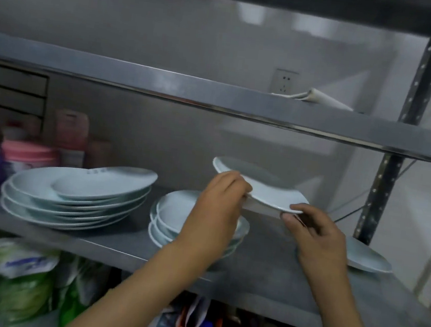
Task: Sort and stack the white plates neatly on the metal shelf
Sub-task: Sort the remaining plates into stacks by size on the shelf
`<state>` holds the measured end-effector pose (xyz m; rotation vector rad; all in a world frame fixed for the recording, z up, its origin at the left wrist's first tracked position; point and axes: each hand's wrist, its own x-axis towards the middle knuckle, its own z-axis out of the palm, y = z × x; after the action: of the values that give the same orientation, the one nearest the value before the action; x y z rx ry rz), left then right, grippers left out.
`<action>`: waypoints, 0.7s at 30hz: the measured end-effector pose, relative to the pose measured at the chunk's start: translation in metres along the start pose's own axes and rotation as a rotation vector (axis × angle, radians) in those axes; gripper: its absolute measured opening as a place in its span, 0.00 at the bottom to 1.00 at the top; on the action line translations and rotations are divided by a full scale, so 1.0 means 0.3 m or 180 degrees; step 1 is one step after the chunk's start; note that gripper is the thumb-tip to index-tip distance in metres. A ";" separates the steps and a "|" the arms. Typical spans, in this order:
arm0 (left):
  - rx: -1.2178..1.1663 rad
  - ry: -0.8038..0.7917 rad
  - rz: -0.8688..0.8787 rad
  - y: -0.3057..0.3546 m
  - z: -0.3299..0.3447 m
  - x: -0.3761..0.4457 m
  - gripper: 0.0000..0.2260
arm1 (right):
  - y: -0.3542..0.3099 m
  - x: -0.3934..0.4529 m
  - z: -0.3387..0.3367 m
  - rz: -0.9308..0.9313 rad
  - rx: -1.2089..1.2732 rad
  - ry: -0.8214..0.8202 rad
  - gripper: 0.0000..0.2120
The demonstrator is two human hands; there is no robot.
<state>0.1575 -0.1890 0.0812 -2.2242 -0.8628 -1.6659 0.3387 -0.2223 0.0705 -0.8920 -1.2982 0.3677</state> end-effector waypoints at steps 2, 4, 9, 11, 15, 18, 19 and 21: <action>0.0084 -0.0015 -0.0142 -0.053 -0.067 -0.026 0.08 | 0.002 0.007 0.075 -0.0027 -0.0013 -0.0113 0.06; 0.0168 -0.0214 -0.0419 -0.086 -0.095 -0.061 0.12 | 0.026 0.019 0.113 0.0011 -0.0151 -0.0193 0.06; 0.0493 -0.0319 -0.0880 -0.188 -0.213 -0.122 0.15 | 0.082 0.053 0.257 -0.0017 -0.0943 -0.0485 0.08; 0.0597 -0.0417 -0.0968 -0.219 -0.244 -0.136 0.14 | 0.105 0.058 0.297 -0.0007 -0.1170 -0.0601 0.08; 0.0671 -0.0512 -0.0983 -0.261 -0.267 -0.156 0.10 | 0.150 0.065 0.330 -0.0022 -0.1548 -0.0697 0.09; 0.0690 -0.0481 -0.1025 -0.267 -0.271 -0.157 0.07 | 0.163 0.073 0.333 -0.0002 -0.1684 -0.0705 0.10; 0.0678 -0.0460 -0.1047 -0.268 -0.270 -0.158 0.07 | 0.167 0.075 0.330 0.0067 -0.1733 -0.0739 0.10; 0.0628 -0.0462 -0.1065 -0.274 -0.261 -0.160 0.07 | 0.170 0.079 0.323 0.0305 -0.1776 -0.0840 0.10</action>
<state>0.0392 -0.1784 0.0490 -2.1752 -1.4378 -1.4791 0.2667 -0.1390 0.0492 -1.4130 -1.6424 0.2003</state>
